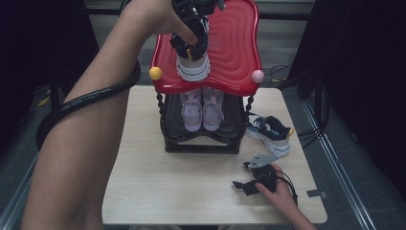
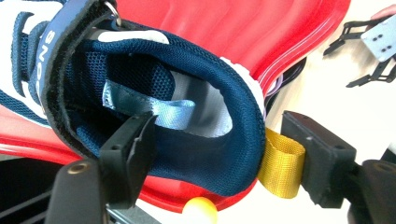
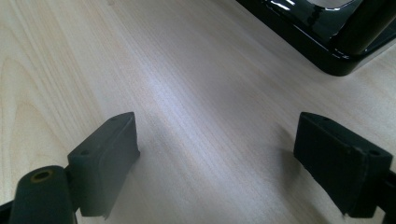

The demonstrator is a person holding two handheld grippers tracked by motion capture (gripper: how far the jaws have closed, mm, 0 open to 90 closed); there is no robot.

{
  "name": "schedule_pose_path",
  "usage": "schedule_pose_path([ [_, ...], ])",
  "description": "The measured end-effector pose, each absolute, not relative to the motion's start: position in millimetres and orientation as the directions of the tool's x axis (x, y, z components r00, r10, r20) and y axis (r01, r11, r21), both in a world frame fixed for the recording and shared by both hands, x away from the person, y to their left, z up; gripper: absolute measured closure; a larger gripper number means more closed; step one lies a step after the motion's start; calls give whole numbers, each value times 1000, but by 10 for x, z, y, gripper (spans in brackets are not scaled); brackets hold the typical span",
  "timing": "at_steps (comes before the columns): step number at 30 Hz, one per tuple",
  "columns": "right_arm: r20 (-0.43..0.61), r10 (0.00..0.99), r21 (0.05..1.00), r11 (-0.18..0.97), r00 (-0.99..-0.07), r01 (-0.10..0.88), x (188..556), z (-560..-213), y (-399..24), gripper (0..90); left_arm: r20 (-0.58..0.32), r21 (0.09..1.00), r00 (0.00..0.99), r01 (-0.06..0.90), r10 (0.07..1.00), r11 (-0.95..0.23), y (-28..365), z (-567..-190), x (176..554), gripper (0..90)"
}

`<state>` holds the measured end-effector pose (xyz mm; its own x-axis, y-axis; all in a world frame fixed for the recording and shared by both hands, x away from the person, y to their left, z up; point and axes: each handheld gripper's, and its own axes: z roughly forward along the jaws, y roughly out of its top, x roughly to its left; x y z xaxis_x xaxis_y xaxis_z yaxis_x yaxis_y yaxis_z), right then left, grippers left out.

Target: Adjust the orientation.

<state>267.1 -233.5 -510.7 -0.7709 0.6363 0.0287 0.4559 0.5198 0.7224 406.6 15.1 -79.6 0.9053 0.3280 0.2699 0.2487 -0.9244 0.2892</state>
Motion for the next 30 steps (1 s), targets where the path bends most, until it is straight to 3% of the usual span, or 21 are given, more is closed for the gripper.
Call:
schedule_pose_path([
  [30,29,637,722,519,-770,457,2670,-5107,-2335,131,238,339,891,297,386,-893,432,-657,3969,221],
])
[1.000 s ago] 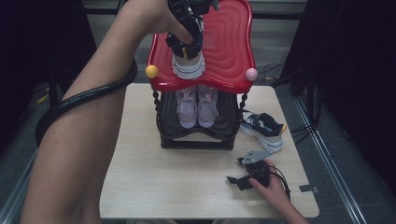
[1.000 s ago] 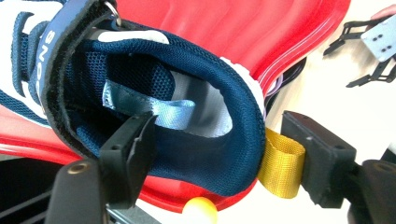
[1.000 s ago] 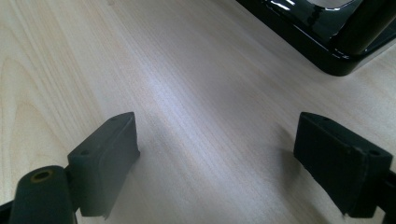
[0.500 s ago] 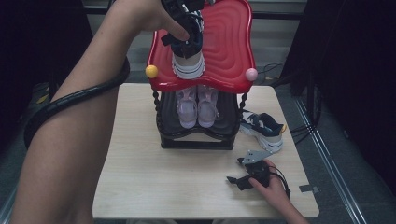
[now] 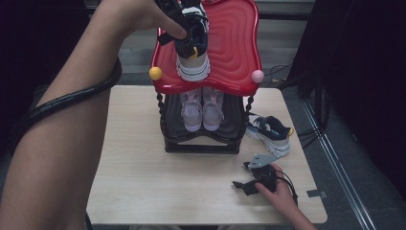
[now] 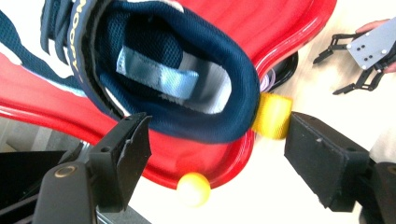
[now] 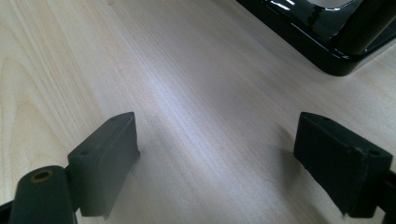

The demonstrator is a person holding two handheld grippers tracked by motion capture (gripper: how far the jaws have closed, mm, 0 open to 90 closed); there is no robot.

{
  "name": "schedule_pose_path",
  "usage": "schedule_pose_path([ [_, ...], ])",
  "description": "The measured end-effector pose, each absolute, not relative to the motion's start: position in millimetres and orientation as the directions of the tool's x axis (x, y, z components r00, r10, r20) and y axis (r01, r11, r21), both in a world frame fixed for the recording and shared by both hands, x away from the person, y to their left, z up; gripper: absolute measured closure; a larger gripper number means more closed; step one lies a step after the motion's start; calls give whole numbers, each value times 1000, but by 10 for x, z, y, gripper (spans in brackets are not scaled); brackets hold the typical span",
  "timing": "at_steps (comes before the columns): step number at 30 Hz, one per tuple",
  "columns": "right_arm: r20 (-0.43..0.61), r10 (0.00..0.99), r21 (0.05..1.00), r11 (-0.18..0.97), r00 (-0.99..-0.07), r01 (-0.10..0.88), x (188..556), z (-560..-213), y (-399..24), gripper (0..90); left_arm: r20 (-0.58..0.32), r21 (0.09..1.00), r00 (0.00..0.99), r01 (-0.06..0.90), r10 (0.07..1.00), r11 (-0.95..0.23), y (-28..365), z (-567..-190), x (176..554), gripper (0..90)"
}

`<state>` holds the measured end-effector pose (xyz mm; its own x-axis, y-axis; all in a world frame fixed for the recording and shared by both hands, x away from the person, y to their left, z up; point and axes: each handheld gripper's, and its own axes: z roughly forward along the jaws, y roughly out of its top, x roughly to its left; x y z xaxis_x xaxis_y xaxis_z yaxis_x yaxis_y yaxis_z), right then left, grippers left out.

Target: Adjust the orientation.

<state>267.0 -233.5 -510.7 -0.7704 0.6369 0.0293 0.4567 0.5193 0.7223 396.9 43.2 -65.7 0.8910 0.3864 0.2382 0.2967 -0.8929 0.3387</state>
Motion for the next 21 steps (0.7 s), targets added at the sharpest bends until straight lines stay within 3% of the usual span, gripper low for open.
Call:
schedule_pose_path([
  [21,28,636,723,520,-771,455,2671,-5107,-2336,131,220,362,879,329,423,-872,684,-649,3892,221],
])
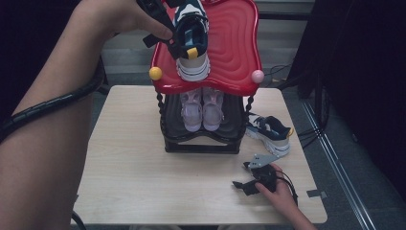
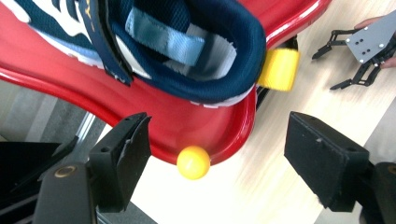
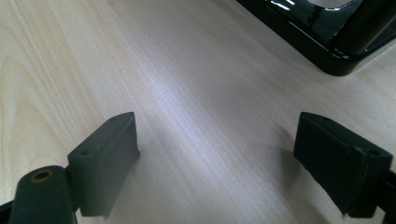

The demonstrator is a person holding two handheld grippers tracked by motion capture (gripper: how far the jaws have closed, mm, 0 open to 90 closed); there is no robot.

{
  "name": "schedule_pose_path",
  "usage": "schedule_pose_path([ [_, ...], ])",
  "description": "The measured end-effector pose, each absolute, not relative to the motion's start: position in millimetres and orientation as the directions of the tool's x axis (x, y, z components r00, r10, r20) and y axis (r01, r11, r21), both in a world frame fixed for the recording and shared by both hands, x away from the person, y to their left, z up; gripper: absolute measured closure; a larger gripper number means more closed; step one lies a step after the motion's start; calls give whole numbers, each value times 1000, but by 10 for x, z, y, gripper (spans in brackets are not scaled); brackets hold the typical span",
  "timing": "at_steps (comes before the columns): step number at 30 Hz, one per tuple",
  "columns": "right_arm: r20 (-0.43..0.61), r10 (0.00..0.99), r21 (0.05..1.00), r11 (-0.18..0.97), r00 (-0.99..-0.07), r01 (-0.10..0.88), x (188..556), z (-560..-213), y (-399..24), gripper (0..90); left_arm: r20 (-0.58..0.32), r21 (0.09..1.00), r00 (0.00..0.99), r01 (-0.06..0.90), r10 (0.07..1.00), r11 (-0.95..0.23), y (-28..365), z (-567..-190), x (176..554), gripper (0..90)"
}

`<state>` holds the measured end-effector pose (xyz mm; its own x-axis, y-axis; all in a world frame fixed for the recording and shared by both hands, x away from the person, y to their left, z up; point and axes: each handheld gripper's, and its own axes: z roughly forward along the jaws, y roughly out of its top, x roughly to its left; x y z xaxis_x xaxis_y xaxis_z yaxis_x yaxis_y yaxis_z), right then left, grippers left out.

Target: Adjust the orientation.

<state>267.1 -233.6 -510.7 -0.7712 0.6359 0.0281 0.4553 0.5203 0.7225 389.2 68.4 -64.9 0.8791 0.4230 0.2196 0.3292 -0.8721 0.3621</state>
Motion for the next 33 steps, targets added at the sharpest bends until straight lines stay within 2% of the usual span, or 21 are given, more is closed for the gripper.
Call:
schedule_pose_path([
  [33,30,637,722,519,-770,457,2670,-5107,-2335,131,162,375,856,407,491,-833,1326,-1015,3823,222],
])
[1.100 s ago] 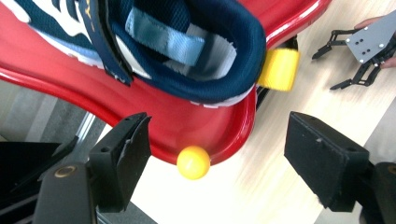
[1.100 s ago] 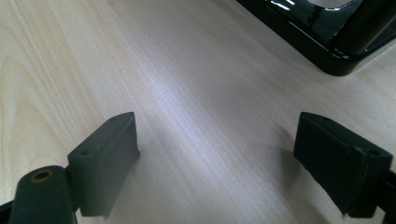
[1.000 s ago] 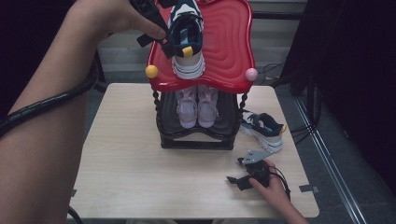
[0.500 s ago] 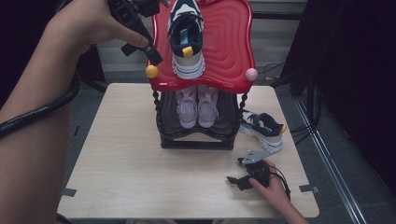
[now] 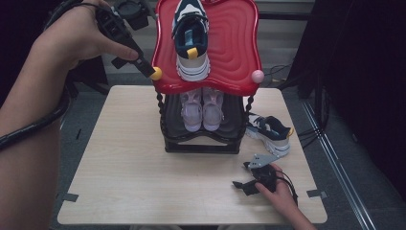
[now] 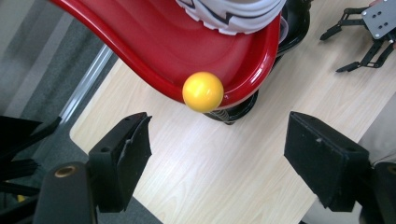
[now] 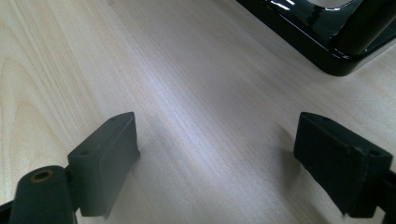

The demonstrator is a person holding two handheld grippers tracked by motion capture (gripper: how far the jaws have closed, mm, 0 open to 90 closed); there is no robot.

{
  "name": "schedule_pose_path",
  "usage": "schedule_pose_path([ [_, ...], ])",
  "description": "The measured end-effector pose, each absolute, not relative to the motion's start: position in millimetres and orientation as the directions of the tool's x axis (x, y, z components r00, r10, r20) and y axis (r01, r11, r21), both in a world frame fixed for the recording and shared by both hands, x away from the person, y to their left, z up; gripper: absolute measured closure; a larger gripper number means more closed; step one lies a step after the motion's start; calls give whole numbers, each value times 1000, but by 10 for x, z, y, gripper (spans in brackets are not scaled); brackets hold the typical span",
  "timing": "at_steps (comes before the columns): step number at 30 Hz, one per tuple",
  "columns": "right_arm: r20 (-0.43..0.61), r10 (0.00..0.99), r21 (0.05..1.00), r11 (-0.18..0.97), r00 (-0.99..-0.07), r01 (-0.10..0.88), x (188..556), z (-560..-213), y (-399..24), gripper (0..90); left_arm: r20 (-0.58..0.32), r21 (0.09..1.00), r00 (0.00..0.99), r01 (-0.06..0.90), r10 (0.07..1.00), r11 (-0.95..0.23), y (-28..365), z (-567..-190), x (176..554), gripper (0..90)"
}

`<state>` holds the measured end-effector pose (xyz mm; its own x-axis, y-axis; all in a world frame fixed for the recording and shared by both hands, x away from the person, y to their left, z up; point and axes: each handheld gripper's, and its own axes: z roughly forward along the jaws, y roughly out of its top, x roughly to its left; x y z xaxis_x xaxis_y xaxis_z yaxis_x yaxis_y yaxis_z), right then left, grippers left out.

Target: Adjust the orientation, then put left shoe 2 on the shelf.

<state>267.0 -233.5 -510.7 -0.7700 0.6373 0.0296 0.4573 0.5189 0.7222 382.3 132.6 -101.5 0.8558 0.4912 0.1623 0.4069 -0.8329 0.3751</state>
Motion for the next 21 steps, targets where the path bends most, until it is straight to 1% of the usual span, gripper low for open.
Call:
schedule_pose_path([
  [5,28,636,723,520,-771,456,2671,-5107,-2335,131,146,384,851,422,505,-821,1409,-1102,3807,224],
  [17,28,636,722,520,-771,455,2671,-5107,-2336,131,129,340,848,450,515,-826,1592,-1295,3775,230],
  [18,28,636,722,520,-771,456,2671,-5107,-2336,131,120,338,842,464,526,-819,1598,-1318,3765,230],
  [21,28,636,722,520,-771,456,2671,-5107,-2336,131,117,313,845,467,522,-827,1637,-1403,3752,230],
])
